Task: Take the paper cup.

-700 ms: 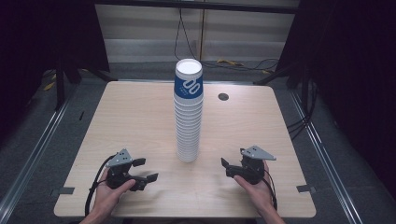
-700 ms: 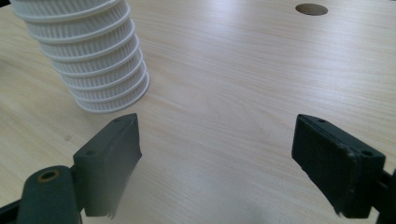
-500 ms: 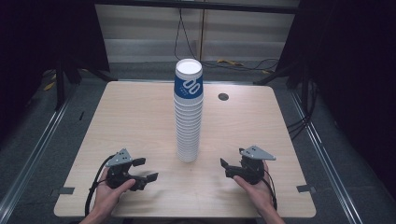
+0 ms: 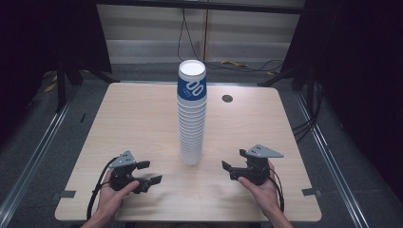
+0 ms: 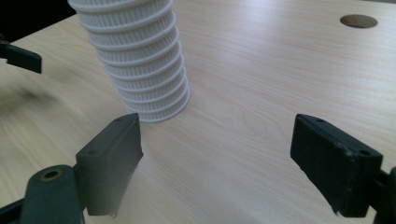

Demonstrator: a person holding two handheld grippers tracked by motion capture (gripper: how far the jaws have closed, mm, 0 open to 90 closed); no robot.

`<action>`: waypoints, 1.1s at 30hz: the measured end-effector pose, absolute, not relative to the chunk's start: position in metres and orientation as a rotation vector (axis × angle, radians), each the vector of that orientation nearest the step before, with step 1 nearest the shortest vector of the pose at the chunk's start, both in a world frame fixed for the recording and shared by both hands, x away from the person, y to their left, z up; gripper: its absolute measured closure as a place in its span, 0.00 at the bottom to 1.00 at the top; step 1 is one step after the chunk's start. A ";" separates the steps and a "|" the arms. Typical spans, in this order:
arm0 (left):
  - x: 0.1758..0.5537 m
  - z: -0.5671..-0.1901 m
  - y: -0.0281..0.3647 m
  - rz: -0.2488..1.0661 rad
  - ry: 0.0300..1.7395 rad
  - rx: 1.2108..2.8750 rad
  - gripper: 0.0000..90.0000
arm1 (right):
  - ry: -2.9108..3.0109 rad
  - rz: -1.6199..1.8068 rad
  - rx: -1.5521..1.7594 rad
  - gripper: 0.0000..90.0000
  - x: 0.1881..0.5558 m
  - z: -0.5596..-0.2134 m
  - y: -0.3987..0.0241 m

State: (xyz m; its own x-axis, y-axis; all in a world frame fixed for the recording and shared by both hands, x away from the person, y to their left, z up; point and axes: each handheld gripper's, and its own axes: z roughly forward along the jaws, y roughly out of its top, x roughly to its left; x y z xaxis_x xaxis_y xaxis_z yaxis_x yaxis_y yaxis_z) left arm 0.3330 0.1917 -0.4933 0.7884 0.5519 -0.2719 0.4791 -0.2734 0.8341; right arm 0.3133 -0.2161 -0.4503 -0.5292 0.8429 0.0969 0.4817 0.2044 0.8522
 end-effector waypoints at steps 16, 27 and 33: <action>0.330 -0.491 0.190 0.081 0.762 1.914 0.20 | 2.175 1.329 1.126 0.19 0.316 -0.411 -0.211; 0.327 -0.489 0.191 0.079 0.753 1.908 0.19 | 2.187 1.396 1.063 0.19 0.326 -0.380 -0.203; 0.325 -0.487 0.191 0.090 0.743 1.911 0.18 | 2.197 1.436 0.986 0.19 0.332 -0.355 -0.194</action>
